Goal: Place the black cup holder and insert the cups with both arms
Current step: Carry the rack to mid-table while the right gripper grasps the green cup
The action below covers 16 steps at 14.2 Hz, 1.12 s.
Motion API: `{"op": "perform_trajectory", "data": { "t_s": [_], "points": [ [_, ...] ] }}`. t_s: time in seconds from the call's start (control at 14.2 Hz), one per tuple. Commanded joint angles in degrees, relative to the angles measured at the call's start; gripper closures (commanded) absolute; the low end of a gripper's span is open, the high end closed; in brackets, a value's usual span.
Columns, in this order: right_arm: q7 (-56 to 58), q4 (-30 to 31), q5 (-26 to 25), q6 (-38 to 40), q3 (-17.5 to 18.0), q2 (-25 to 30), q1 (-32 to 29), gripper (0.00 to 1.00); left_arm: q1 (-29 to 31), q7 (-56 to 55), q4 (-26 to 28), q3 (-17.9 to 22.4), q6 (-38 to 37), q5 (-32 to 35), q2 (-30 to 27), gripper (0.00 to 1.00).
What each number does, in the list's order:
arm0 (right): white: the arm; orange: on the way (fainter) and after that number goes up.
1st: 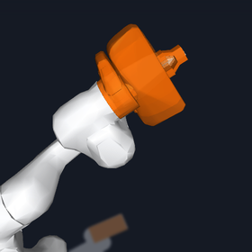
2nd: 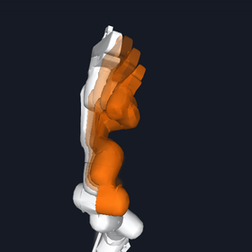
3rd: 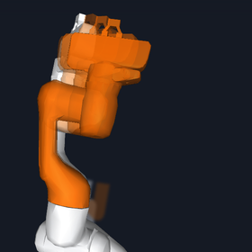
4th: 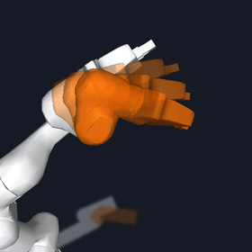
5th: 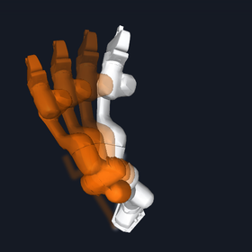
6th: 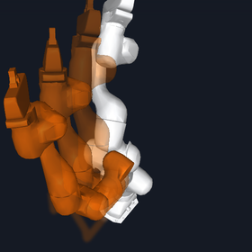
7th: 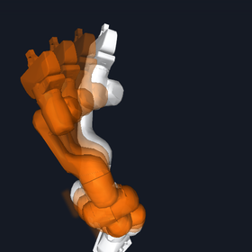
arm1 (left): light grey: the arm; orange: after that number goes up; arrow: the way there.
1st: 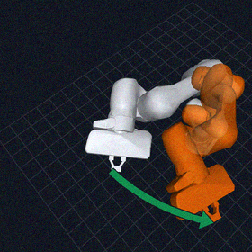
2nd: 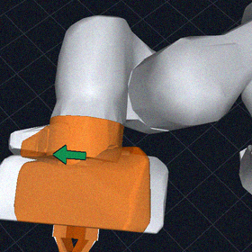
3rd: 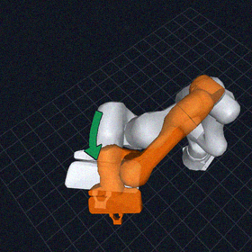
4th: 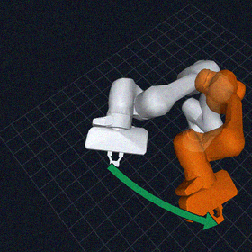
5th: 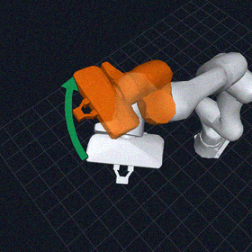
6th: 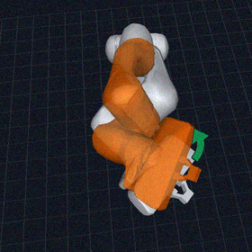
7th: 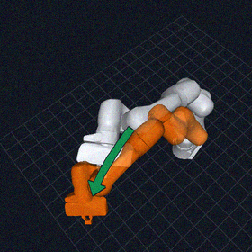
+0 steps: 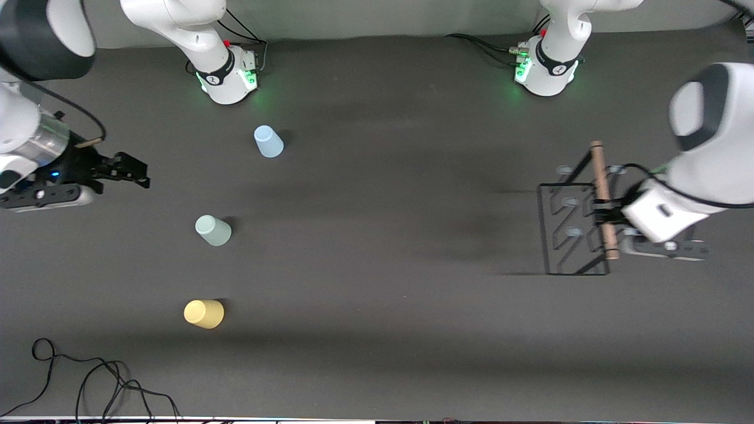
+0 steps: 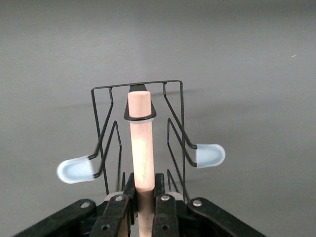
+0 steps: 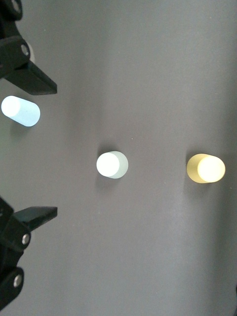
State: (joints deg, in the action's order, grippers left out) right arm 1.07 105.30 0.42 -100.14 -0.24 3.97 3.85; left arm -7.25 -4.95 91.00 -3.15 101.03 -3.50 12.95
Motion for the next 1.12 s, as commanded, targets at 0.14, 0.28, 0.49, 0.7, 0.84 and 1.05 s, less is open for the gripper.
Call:
{"op": "perform_trajectory", "data": {
  "t_s": [0.14, 0.28, 0.49, 0.7, 0.84, 1.05],
  "points": [
    [-0.4, 11.6, -0.1, -4.6, -0.9, 8.4, 0.4, 0.0, -13.5, -20.2, -3.4, 1.1, 5.1, 0.0, 3.8, 1.0],
    [-0.4, 11.9, 0.0, -6.6, -0.9, 5.4, 0.4, 0.0, -18.4, -28.7, -7.1, 1.2, 5.8, 0.1, 7.8, 1.0],
    [-0.5, 19.1, 0.1, -18.5, -1.0, 1.0, 0.2, 0.0, -25.2, -40.3, -14.3, 1.2, 5.9, -0.1, 14.4, 1.0],
    [-0.5, 25.7, 0.2, -33.1, -1.0, -4.7, 0.3, 0.0, -31.1, -50.9, -21.6, 1.1, 5.9, -0.1, 20.4, 1.0],
    [-0.5, 27.5, 0.2, -39.7, -1.0, -9.0, 0.2, 0.0, -35.4, -57.3, -23.1, 1.2, 9.0, 0.3, 22.8, 1.0],
    [-0.5, 29.7, 0.2, -47.1, -1.0, -14.1, 0.2, 0.0, -40.1, -63.1, -23.1, 1.2, 11.5, 0.4, 25.3, 1.0]
  ]
}}
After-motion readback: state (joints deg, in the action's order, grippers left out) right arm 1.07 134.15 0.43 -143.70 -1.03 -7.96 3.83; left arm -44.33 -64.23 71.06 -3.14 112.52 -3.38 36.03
